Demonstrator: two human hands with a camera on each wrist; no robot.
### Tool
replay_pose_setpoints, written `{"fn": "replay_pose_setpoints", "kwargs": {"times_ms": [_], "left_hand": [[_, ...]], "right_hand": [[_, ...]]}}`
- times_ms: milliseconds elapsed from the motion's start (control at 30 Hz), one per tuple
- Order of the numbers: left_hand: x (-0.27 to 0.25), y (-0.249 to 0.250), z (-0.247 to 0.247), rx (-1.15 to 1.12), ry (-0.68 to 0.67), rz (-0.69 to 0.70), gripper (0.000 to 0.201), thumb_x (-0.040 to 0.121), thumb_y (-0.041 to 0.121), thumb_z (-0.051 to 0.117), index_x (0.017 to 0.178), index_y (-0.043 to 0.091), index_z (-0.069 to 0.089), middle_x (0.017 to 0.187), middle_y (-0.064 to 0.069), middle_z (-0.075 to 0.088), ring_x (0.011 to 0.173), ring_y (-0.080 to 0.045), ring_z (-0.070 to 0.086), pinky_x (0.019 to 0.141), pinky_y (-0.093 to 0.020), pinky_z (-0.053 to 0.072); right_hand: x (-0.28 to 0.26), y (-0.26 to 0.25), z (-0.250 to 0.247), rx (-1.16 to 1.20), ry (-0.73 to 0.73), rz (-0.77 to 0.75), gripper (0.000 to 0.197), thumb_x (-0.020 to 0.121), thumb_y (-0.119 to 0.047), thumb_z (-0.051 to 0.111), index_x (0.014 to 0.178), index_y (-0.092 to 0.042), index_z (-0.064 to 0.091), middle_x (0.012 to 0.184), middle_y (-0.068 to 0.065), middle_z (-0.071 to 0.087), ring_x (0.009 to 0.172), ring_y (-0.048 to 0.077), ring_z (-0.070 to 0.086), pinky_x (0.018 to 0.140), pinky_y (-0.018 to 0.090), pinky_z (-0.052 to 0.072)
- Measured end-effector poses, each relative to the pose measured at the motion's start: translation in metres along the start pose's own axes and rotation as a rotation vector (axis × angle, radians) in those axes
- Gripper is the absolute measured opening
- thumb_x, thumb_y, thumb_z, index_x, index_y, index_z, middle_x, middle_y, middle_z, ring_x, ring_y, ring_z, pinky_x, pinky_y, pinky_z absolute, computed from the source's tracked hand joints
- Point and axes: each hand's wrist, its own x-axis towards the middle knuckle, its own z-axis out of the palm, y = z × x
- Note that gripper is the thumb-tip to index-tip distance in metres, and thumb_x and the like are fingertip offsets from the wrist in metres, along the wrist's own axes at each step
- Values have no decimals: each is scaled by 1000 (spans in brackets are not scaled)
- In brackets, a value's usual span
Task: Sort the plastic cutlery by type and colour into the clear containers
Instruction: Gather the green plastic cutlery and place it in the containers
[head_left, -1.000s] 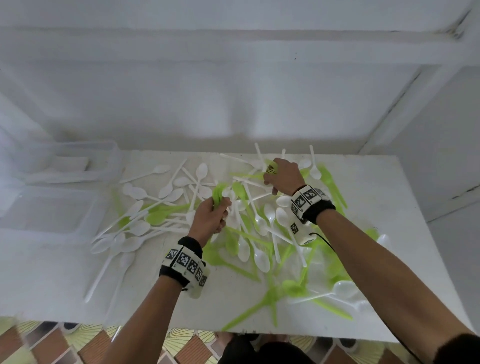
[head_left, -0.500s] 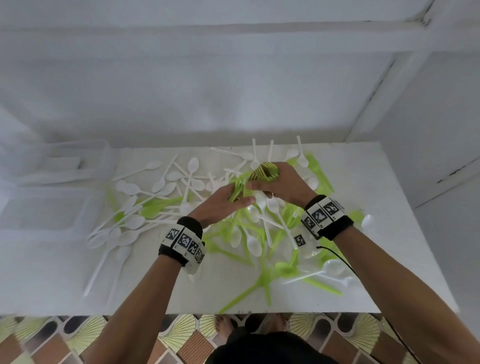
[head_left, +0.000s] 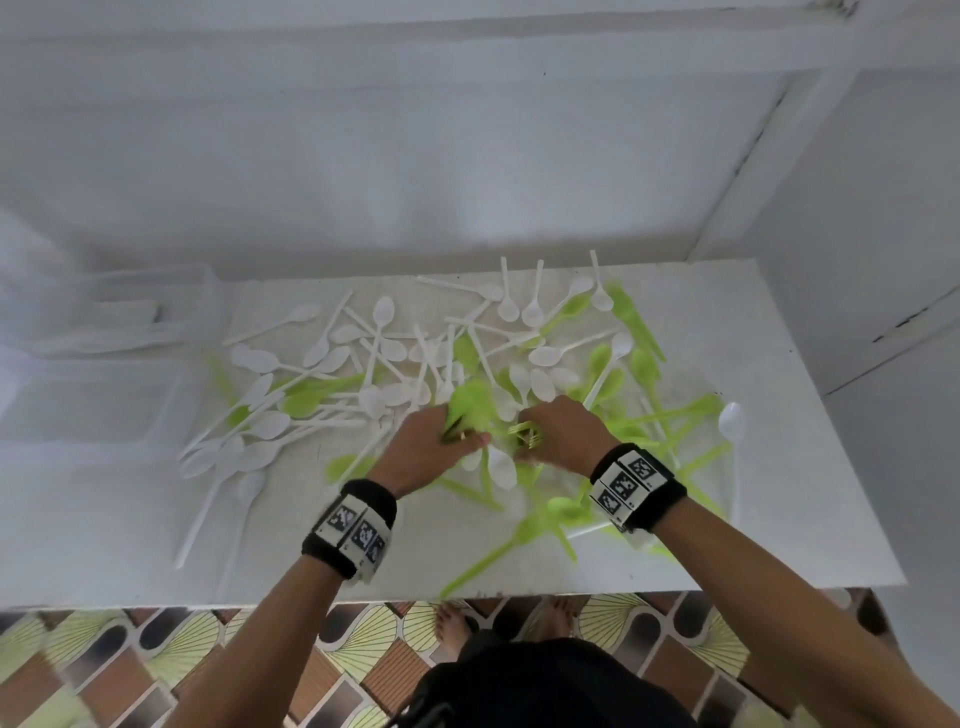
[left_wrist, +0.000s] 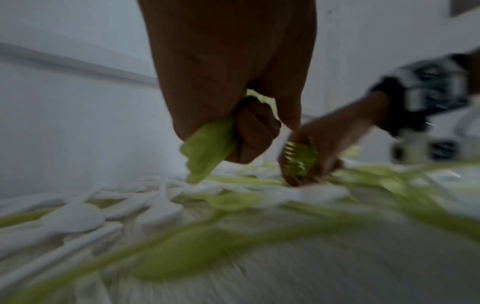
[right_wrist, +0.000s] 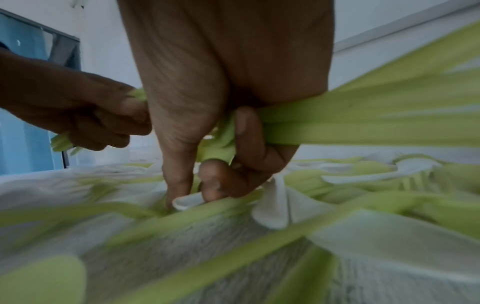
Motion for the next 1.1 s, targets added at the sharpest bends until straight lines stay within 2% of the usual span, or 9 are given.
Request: {"fn": "replay_pose_setpoints", "kwargs": {"times_ms": [133, 233, 367, 433, 533, 633, 767, 867, 1100], "left_hand": [[-28, -4, 37, 129, -204, 204, 34, 81, 57, 75, 103, 33, 66, 73, 17, 65, 65, 2, 61, 62, -17, 43], [-30, -11, 52, 156, -145, 189, 25, 83, 54, 74, 92, 32, 64, 70, 14, 65, 64, 1, 61, 60, -17, 45], [-26, -31, 47, 361, -84, 231, 21, 83, 48, 61, 94, 30, 62, 73, 11, 65, 67, -10, 61, 60, -28, 43], [-24, -39, 39, 398, -89, 266, 18, 81, 44, 60, 93, 31, 62, 68, 12, 60, 64, -12, 57, 60, -25, 37], [-24, -37, 34, 456, -160, 293, 29, 81, 60, 63, 93, 34, 64, 63, 13, 54, 62, -4, 51, 60, -24, 36], [-31, -25, 49, 610, -259, 288, 51, 77, 78, 58, 98, 32, 65, 71, 14, 56, 74, -7, 56, 65, -28, 38], [-39, -19, 67, 671, -222, 267, 39, 85, 63, 56, 92, 25, 61, 80, 4, 66, 81, -19, 64, 70, -34, 49], [-41, -15, 69, 710, -226, 267, 33, 87, 52, 52, 85, 19, 54, 80, -2, 65, 77, -26, 63, 64, -34, 46], [-28, -20, 31, 426, -282, 178, 25, 77, 46, 67, 75, 21, 62, 66, 6, 63, 66, -10, 58, 63, -27, 47]], "right_hand": [[-1, -1, 4, -31, 47, 36, 28, 87, -37, 72, 111, -23, 72, 106, 8, 69, 109, 28, 61, 81, 35, 50], [1, -1, 6, 17, 50, 88, 31, 89, -42, 69, 109, -18, 69, 107, 10, 67, 110, 30, 59, 80, 35, 48], [-3, -4, 8, 25, 50, 116, 49, 84, -64, 68, 90, -15, 63, 91, 7, 61, 97, 27, 60, 68, 31, 42], [-5, -9, 8, 7, 23, 133, 54, 80, -65, 72, 85, -14, 55, 88, 4, 53, 93, 26, 60, 66, 30, 41], [-2, -15, 6, 28, 3, 161, 54, 78, -59, 77, 88, -13, 51, 92, 4, 51, 95, 27, 58, 68, 32, 42], [0, -19, 5, 66, -4, 179, 54, 77, -56, 80, 94, -12, 53, 94, 4, 50, 100, 27, 58, 71, 32, 43], [-2, -20, 11, 85, 36, 202, 53, 81, -51, 78, 104, -6, 61, 96, 7, 52, 103, 30, 59, 73, 32, 43], [-4, -22, 13, 67, 51, 200, 46, 86, -44, 75, 103, -4, 61, 105, 14, 61, 105, 33, 60, 74, 33, 44], [-1, -24, 12, 40, 104, 210, 43, 89, -45, 70, 105, -6, 60, 109, 14, 61, 105, 33, 60, 73, 33, 42]]}}
